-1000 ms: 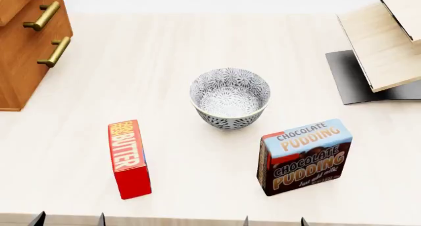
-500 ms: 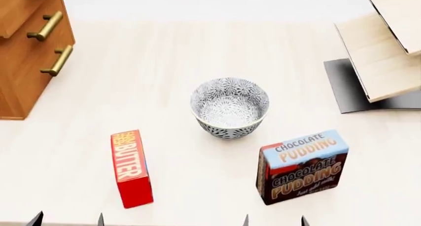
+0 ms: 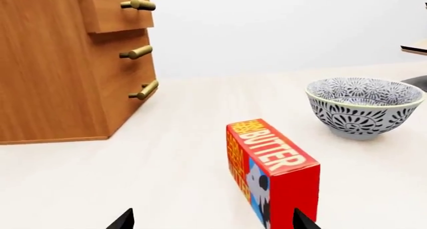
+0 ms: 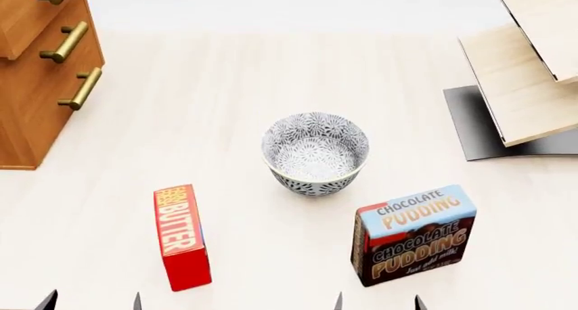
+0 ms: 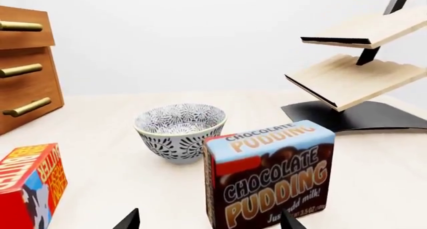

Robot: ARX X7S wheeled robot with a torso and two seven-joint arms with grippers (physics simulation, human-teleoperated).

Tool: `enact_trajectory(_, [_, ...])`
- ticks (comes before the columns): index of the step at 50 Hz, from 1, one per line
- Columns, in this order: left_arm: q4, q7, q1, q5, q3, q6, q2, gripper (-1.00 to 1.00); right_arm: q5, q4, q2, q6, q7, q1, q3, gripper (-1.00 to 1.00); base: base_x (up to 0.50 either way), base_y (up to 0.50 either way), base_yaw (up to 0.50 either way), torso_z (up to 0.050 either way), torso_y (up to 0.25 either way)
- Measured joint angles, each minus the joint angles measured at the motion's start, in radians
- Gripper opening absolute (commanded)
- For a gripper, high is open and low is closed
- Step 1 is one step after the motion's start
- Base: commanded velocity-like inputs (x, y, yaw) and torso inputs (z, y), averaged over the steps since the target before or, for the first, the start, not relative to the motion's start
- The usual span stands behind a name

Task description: Close the top drawer of the cabinet and put the bowl on top of it.

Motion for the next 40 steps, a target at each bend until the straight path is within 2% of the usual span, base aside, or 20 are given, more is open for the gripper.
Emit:
enact_trajectory(4, [0.005, -0.008, 0.003, -0.001, 0.005, 0.001, -0.004, 1.00, 0.007, -0.007, 0.003, 0.004, 0.006, -0.001, -0.004, 1.00, 0.00, 0.00, 0.00, 0.050, 0.108])
enact_trajectory(13, [0.035, -0.003, 0.015, -0.044, 0.006, -0.013, -0.013, 1.00, 0.027, -0.024, 0.010, 0.025, 0.017, -0.002, -0.012, 1.00, 0.00, 0.00, 0.00, 0.000, 0.000])
enact_trajectory(16, [0.136, -0.016, 0.010, -0.110, -0.013, -0.123, -0.021, 1.00, 0.050, -0.071, 0.016, 0.088, 0.034, 0.003, -0.007, 1.00, 0.00, 0.00, 0.00, 0.000, 0.000])
enact_trajectory(19, [0.287, -0.042, -0.016, -0.191, -0.041, -0.309, -0.038, 1.00, 0.101, -0.193, 0.033, 0.222, 0.066, 0.016, 0.011, 1.00, 0.00, 0.00, 0.00, 0.000, 0.000])
enact_trajectory(24, [0.577, -0.140, -0.133, -0.407, -0.165, -0.718, -0.050, 1.00, 0.294, -0.484, 0.064, 0.577, 0.182, 0.118, 0.106, 1.00, 0.00, 0.00, 0.00, 0.000, 0.000])
enact_trajectory(28, [0.707, -0.371, -0.252, -0.701, -0.274, -0.973, -0.100, 1.00, 0.579, -0.657, 0.082, 0.889, 0.382, 0.236, 0.233, 1.00, 0.00, 0.00, 0.00, 0.000, 0.000])
enact_trajectory(31, [0.760, -0.561, -0.334, -0.971, -0.314, -1.083, -0.154, 1.00, 0.813, -0.742, 0.105, 1.047, 0.531, 0.306, 0.296, 1.00, 0.00, 0.00, 0.00, 0.000, 0.000])
enact_trajectory(34, [0.802, -0.699, -0.396, -1.178, -0.347, -1.164, -0.197, 1.00, 0.985, -0.808, 0.123, 1.161, 0.637, 0.355, 0.346, 1.00, 0.00, 0.00, 0.00, 0.000, 0.000])
enact_trajectory(40, [0.869, -0.804, -0.445, -1.370, -0.411, -1.290, -0.237, 1.00, 1.162, -0.902, 0.139, 1.309, 0.731, 0.400, 0.411, 1.00, 0.00, 0.00, 0.00, 0.000, 0.000])
